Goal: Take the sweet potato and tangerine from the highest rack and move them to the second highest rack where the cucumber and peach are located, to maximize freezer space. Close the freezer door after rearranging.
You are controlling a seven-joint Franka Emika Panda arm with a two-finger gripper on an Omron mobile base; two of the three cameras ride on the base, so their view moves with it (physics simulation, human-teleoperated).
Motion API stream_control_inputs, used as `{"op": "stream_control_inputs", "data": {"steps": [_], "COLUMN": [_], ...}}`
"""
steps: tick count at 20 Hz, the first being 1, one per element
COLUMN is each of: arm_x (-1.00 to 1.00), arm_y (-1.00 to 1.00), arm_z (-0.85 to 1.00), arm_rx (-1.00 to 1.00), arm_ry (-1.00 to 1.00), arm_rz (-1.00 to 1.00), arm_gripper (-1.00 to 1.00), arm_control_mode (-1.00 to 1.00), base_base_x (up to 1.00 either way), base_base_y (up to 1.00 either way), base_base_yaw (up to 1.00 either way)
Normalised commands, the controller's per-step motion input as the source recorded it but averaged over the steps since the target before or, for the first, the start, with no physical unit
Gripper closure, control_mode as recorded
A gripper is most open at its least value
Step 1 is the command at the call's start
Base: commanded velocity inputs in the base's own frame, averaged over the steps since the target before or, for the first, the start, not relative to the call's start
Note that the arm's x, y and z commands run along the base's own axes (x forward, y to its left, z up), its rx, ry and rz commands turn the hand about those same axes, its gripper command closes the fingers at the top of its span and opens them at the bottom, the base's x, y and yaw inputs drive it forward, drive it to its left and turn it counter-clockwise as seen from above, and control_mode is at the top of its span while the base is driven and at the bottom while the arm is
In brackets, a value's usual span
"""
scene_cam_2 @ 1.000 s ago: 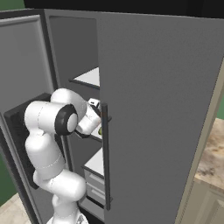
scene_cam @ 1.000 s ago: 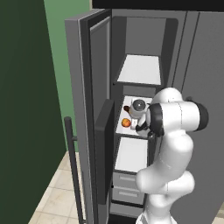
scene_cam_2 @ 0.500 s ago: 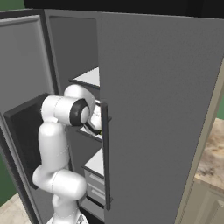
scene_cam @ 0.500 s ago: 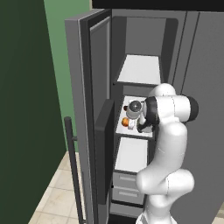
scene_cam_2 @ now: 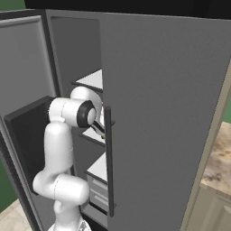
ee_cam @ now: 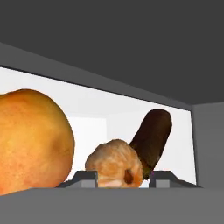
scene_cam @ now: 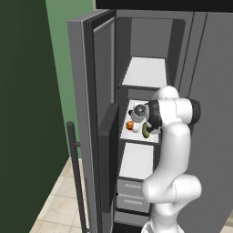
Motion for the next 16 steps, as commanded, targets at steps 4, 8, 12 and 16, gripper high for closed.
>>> {"op": "stream_control_inputs", "data": {"steps": [4, 8, 12, 16], "arm_x": [-0.01, -0.14, -0.39, -0.51], "arm_y": [0.0, 0.0, 0.0, 0.05], "arm_z": [-0.21, -0.07, 0.0, -0.15], "arm_rx": [0.0, 0.0, 0.0, 0.0], "arm_ry": [0.0, 0.0, 0.0, 0.0], "arm_rz": [0.0, 0.0, 0.0, 0.0], "arm_gripper": [-1.0, -1.0, -1.0, -1.0], "arm_control_mode": [-1.0, -1.0, -1.0, -1.0], "base_base_x": [0.0, 0.0, 0.0, 0.0], "base_base_y": [0.0, 0.0, 0.0, 0.0], "base_base_yaw": [0.0, 0.0, 0.0, 0.0]}}
